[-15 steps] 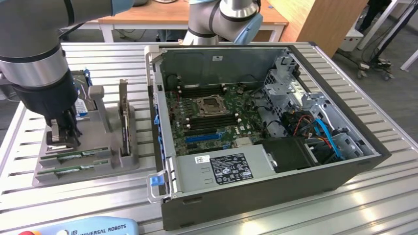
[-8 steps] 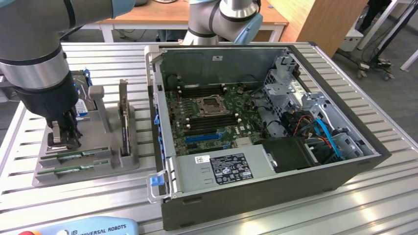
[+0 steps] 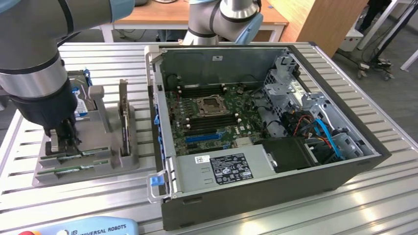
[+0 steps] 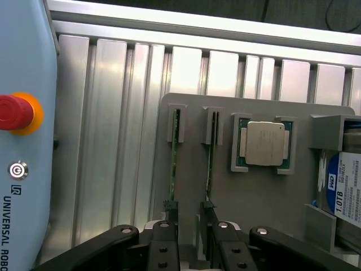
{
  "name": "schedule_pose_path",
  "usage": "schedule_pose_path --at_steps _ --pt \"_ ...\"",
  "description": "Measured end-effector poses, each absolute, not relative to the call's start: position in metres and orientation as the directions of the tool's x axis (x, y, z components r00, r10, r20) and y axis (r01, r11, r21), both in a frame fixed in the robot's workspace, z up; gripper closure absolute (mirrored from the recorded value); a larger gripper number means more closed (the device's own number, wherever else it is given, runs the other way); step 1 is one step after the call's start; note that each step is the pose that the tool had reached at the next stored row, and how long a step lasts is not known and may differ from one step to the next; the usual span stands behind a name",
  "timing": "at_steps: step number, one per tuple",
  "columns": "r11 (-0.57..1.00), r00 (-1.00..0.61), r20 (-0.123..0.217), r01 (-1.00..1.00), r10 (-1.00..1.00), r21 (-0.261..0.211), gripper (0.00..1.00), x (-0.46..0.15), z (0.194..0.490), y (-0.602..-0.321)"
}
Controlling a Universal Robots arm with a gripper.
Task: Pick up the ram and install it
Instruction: 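Pick up the ram and move it above insertion slot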
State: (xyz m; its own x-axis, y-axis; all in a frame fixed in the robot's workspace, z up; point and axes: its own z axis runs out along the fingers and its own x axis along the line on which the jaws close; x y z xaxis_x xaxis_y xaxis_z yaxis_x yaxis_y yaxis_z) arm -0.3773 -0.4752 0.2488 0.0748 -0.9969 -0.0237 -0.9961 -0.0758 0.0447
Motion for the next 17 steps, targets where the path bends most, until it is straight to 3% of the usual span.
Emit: schedule_pose_path --at_steps 17 --pt "-0.076 0.075 -0.024 -0.996 -0.997 0.045 0.70 -0.3774 0.2447 -0.4857"
